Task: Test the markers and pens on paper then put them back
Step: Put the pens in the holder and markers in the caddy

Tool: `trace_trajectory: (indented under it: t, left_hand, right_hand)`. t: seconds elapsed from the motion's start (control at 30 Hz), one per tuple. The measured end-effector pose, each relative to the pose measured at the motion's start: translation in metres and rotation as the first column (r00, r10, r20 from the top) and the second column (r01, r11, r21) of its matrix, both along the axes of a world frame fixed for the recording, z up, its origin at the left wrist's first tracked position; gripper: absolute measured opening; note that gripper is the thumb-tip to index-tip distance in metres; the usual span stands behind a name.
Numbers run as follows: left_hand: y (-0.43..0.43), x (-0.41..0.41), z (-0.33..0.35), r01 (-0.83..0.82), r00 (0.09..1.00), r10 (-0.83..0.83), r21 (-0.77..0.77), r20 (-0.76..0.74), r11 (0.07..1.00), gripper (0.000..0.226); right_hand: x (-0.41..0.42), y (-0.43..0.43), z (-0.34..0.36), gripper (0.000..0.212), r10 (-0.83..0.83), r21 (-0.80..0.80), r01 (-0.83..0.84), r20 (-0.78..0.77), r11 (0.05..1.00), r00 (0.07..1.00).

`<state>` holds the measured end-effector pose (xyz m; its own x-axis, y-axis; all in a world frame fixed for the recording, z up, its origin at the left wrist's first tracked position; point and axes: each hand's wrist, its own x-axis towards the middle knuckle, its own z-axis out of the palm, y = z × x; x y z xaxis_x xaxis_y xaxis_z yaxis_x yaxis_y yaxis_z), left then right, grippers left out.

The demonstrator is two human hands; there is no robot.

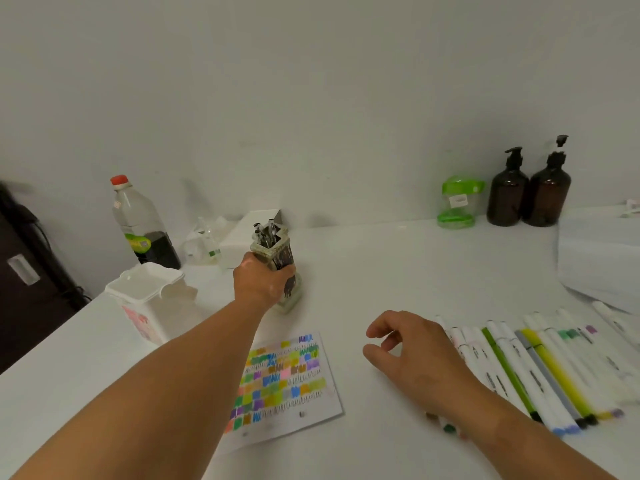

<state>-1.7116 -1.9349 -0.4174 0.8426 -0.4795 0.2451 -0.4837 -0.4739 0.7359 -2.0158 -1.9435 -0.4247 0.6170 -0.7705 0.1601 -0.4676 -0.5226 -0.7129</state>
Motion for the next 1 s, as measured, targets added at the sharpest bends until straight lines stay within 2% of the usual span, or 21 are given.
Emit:
trace_trajectory:
  t: [0.13,0.23,0.3,0.37,0.43,0.5,0.57,0.63,0.7,0.77,0.83,0.9,1.0]
  left_hand:
    - [-0.003,0.004,-0.001,0.003,1.0,-0.003,0.057,0.006,0.998,0.074]
    - [0.008,-0.005,0.004,0.066,0.992,-0.051,0.131,-0.113,0.989,0.082]
    - [0.032,-0.019,0.002,0.1,0.98,-0.086,0.071,-0.178,0.992,0.081]
    - [0.071,-0.034,-0.005,0.127,0.978,-0.127,-0.009,-0.167,0.992,0.074]
    - [0.12,-0.044,-0.016,0.132,0.981,-0.137,-0.043,-0.134,0.99,0.053]
    - [0.17,-0.042,-0.025,0.085,0.99,-0.09,-0.047,-0.109,0.995,0.034]
    - [0.212,-0.026,-0.027,-0.017,0.996,0.012,-0.054,-0.091,0.998,0.033]
    - [0.238,-0.001,-0.025,-0.144,0.985,0.133,-0.094,-0.114,0.985,0.046]
    - [0.246,0.025,-0.021,-0.21,0.966,0.192,-0.088,-0.174,0.974,0.073]
    - [0.24,0.045,-0.017,-0.192,0.961,0.176,-0.055,-0.214,0.98,0.106]
    - [0.227,0.06,-0.014,-0.165,0.965,0.153,-0.04,-0.213,0.985,0.128]
    - [0.21,0.067,-0.014,-0.12,0.974,0.111,-0.036,-0.196,0.992,0.135]
    - [0.189,0.074,-0.018,-0.06,0.983,0.034,-0.146,-0.179,0.987,0.12]
  right_hand:
    - [0.003,0.002,-0.005,0.011,-0.017,0.021,0.016,0.02,1.0,1.0]
    - [0.005,0.006,-0.006,0.007,-0.016,0.015,0.016,0.019,1.0,1.0]
    - [0.006,0.011,-0.007,0.008,-0.002,0.001,0.002,0.012,1.0,1.0]
    - [0.008,0.019,-0.011,0.01,0.027,-0.02,-0.028,-0.025,0.999,0.999]
    - [0.012,0.029,-0.017,0.012,0.057,-0.065,-0.064,-0.098,0.996,0.993]
    - [0.015,0.038,-0.02,0.011,0.076,-0.136,-0.101,-0.176,0.985,0.981]
    - [0.019,0.048,-0.021,0.009,0.088,-0.18,-0.132,-0.233,0.975,0.968]
    - [0.022,0.057,-0.022,0.009,0.092,-0.217,-0.153,-0.269,0.964,0.959]
    - [0.023,0.064,-0.022,0.01,0.084,-0.252,-0.16,-0.289,0.954,0.954]
    - [0.023,0.067,-0.022,0.011,0.065,-0.265,-0.145,-0.29,0.953,0.955]
    - [0.023,0.067,-0.023,0.01,0.048,-0.276,-0.129,-0.281,0.952,0.958]
    - [0.021,0.067,-0.027,0.011,0.035,-0.28,-0.112,-0.268,0.954,0.963]
    - [0.022,0.067,-0.034,0.011,0.021,-0.298,-0.1,-0.258,0.949,0.966]
